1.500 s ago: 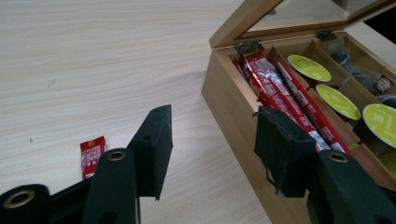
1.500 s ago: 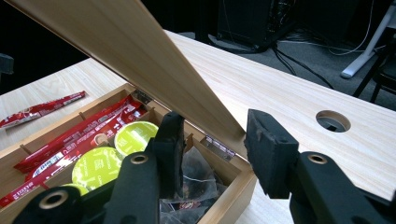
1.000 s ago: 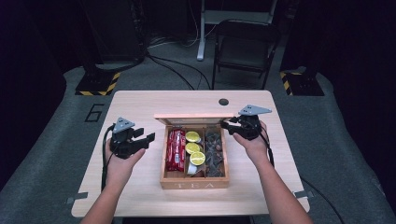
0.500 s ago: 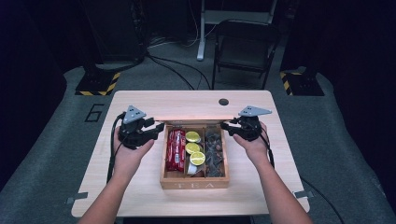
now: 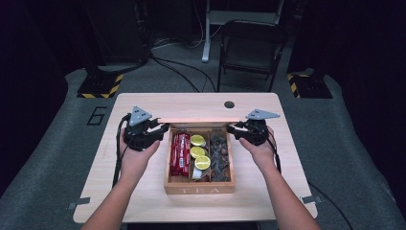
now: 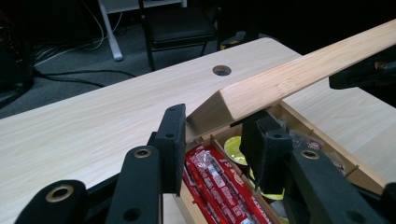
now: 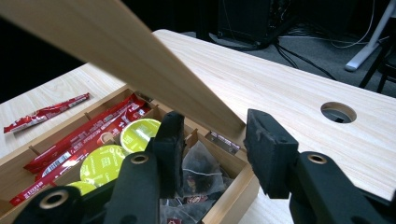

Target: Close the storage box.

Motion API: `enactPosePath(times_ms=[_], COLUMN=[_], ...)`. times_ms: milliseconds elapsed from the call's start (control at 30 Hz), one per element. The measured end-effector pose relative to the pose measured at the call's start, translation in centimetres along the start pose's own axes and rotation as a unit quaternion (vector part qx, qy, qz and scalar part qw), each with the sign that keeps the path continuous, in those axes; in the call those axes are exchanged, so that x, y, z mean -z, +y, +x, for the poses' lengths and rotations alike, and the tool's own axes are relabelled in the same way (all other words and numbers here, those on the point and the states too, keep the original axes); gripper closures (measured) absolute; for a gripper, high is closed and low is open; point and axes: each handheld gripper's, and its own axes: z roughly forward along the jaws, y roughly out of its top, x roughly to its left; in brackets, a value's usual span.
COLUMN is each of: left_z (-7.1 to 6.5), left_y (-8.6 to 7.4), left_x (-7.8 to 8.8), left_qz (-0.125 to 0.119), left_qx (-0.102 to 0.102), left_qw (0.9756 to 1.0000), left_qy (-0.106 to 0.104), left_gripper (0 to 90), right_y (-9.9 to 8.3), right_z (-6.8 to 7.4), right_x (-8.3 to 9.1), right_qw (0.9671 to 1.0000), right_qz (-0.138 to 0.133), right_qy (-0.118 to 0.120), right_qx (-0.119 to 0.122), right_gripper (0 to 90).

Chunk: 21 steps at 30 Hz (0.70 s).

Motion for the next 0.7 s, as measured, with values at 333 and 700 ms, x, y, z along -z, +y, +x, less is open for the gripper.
enactPosePath(times_ms=[333,700], left_z=[0.2,0.4], left_y=[0.5,0.4], left_x=[-0.3,-0.2], left_qz=[-0.001,0.000], left_qx=[0.006,-0.002], left_qw=[1.0000,1.0000], left_qy=[0.001,-0.007], left_gripper=[61.0,61.0], right_y=[0.5,1.9], right_z=[0.8,1.7], right_x=[0.6,2.0], right_qw=[0.9996,0.9995], right_qz=[0.023,0.020], right_qy=[-0.016,-0.025], right_qx=[0.002,0.000], right_gripper=[54.3,51.9])
